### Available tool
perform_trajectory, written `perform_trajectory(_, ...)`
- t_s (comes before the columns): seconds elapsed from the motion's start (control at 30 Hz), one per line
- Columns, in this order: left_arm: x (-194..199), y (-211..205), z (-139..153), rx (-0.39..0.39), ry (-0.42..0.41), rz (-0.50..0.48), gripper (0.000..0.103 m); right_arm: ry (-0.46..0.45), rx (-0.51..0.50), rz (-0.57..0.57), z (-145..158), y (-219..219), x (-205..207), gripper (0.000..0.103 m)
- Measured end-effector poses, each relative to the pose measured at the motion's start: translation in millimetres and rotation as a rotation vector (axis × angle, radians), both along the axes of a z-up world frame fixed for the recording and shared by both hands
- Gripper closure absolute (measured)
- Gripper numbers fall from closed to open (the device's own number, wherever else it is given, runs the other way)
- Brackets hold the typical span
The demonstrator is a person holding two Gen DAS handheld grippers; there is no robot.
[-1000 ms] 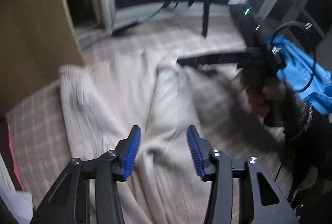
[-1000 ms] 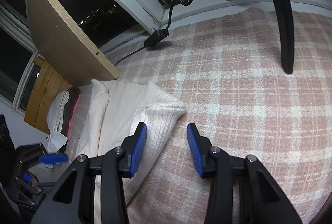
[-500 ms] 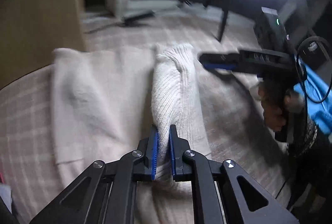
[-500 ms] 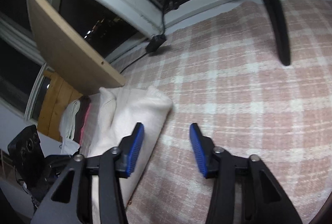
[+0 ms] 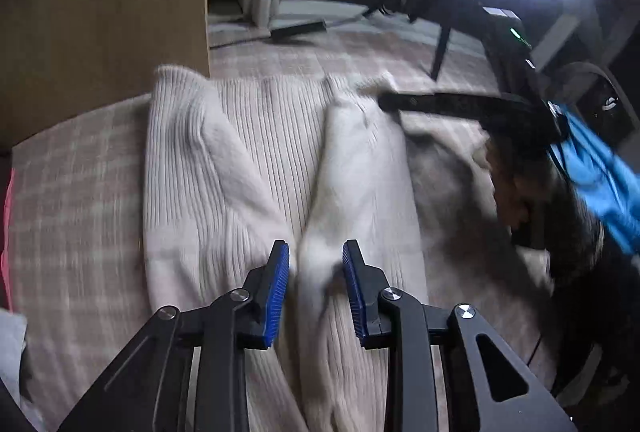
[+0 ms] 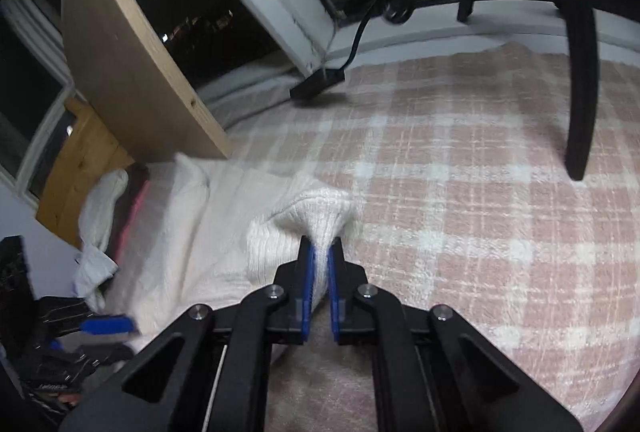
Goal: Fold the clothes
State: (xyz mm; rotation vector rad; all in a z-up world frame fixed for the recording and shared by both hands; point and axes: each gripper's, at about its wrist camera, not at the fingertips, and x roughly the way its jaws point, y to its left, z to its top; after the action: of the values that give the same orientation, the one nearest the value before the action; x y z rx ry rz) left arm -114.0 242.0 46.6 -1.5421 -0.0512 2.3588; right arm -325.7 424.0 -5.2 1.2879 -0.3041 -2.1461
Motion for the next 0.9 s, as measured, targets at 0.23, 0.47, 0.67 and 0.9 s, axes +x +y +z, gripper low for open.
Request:
perform_trajectory(0.23,27,-27,11,0.015,0.023,0.060,0.078,0.066,0.065,-0.054,30,5,17,0.087)
perform_trajectory(0.47,26,-61,23,0.081,0.076,0.155,0.070,0.074,0.025,0.168,40,-34,71,0.087)
perform_trajectory(0.67,5,-41,-23,0.130,-0.004,0.106,0.063,0.042,0.127,0.256,14,-71,71,0.087)
perform_trajectory(0.9,43,-54,6,0.146,0.045,0.123,0.065,0.037,-0.023,0.141,44,-15,78,0.087)
